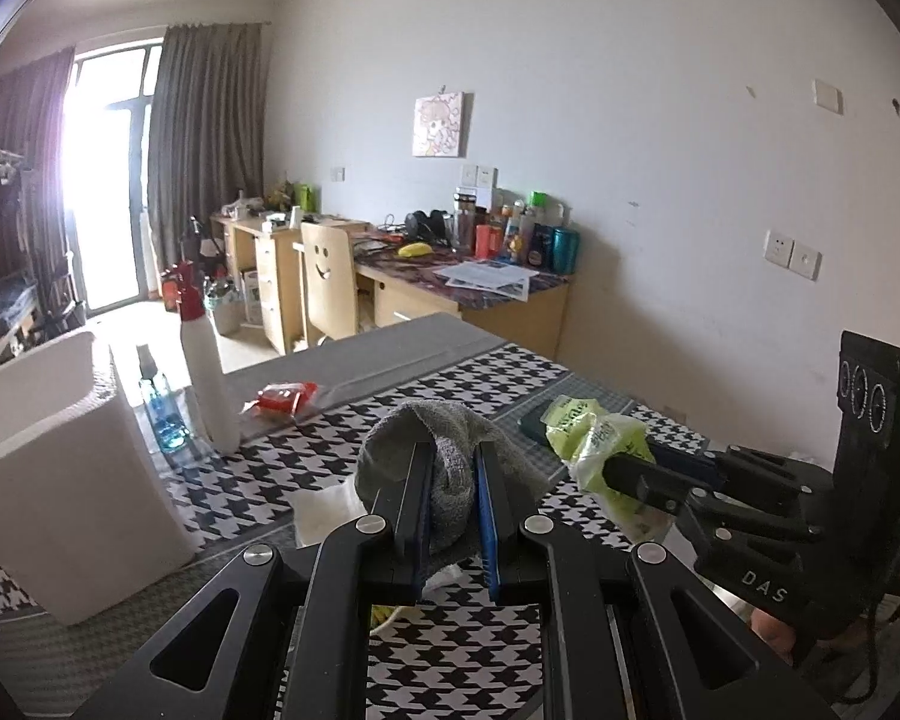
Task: Organize soft objects
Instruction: 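Carry the grey cloth and green packet over to the white foam box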
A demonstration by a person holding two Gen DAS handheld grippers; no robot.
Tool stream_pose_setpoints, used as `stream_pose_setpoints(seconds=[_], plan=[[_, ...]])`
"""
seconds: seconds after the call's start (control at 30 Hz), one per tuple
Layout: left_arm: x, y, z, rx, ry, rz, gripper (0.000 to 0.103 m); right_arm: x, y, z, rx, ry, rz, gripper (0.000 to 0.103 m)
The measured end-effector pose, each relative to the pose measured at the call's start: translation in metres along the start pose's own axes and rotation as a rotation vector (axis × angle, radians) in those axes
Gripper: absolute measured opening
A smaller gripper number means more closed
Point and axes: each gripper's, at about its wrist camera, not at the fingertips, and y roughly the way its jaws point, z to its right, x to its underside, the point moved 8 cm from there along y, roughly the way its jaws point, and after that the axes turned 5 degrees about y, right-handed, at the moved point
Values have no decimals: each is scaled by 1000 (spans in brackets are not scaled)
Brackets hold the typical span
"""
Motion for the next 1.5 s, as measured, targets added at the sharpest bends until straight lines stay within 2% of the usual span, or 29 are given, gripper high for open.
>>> stream_pose_setpoints(seconds=[0.23,0.53,1.5], plan=[[-1,-6,-12,-46,-7,-3,14,-9,4,-7,2,-17,6,22],[-13,-19,-38,-112,-19,26,14,-24,14,-23,-39,-44,7,22],[-36,-17,-91,-211,-46,48,14,-62,52,-66,-112,-104,15,22]])
